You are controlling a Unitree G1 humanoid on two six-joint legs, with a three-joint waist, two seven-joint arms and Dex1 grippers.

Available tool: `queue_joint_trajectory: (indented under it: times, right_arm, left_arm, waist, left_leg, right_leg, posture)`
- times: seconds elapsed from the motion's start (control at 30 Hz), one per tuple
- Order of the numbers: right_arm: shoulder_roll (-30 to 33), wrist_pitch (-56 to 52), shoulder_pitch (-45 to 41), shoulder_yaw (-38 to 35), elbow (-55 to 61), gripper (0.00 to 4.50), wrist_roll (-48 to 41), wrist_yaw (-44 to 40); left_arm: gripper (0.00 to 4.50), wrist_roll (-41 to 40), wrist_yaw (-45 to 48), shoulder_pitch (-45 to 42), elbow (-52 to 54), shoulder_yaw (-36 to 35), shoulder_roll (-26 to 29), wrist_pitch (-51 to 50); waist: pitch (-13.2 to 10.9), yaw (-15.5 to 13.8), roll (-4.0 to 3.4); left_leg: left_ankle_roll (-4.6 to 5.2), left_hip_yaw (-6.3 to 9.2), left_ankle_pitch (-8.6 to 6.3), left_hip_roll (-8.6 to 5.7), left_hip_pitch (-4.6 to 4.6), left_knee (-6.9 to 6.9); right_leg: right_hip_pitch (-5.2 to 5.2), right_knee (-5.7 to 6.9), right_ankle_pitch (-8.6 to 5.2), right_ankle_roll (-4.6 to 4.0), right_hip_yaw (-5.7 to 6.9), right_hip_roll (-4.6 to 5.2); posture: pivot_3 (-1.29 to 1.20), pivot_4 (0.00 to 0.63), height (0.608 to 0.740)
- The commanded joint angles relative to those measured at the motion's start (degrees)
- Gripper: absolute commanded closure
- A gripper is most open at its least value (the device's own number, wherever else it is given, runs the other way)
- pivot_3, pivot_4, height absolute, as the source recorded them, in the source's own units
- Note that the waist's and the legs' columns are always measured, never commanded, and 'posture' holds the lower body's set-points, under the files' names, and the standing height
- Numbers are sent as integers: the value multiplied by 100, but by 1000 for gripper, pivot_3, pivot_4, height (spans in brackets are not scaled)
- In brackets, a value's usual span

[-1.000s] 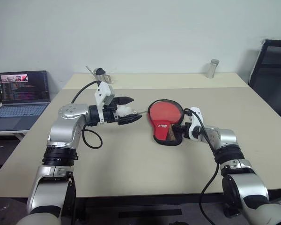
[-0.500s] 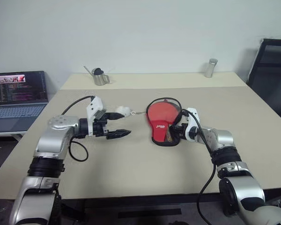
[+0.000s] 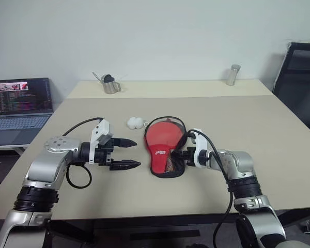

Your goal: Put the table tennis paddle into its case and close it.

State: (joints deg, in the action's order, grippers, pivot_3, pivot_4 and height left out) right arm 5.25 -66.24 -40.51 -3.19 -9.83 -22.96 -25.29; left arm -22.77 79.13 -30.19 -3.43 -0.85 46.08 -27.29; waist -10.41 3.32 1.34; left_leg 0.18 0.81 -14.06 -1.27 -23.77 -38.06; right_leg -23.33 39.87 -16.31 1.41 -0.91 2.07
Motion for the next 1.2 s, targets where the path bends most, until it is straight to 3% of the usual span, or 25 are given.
queue_joint_trajectory:
  times: [0.03, 0.43, 0.87, 1.2]
  right_arm:
    - [-172, -667, 361, -216, 991, 4473, -392, 258]
    - [-871, -2598, 1297, -1337, 3389, 4473, -555, 1368]
    - [-2130, -2626, 2470, -1336, 4437, 4473, -1505, 2645]
    - [-2351, -2626, 2820, -1295, 4399, 4473, -2703, 3566]
  left_arm:
    - [0, -106, 142, 192, 412, 65, 175, -5]
    - [0, -155, 300, 758, 897, 209, 446, 112]
    - [0, -297, 366, 898, 1108, 215, 532, 56]
    - [0, -462, 400, 1011, 1256, 188, 764, -28]
  waist:
    - [0, -8, 0]
    - [0, -73, 0]
    - [0, -80, -1]
    - [0, -74, -1]
  left_leg:
    - [0, 0, 0, 0, -1, 2]
    - [0, 4, 0, -1, -3, 5]
    - [0, 5, 0, -3, -3, 6]
    - [0, 10, 0, -2, -3, 11]
  right_leg:
    - [0, -1, 0, 0, 0, 0]
    - [1, -8, -2, -3, 3, 3]
    - [5, -17, -4, -4, 4, 4]
    - [7, -27, -4, -4, 8, 4]
  posture:
    - [0, 150, 740]
    - [0, 150, 740]
    - [0, 150, 740]
    - [0, 150, 740]
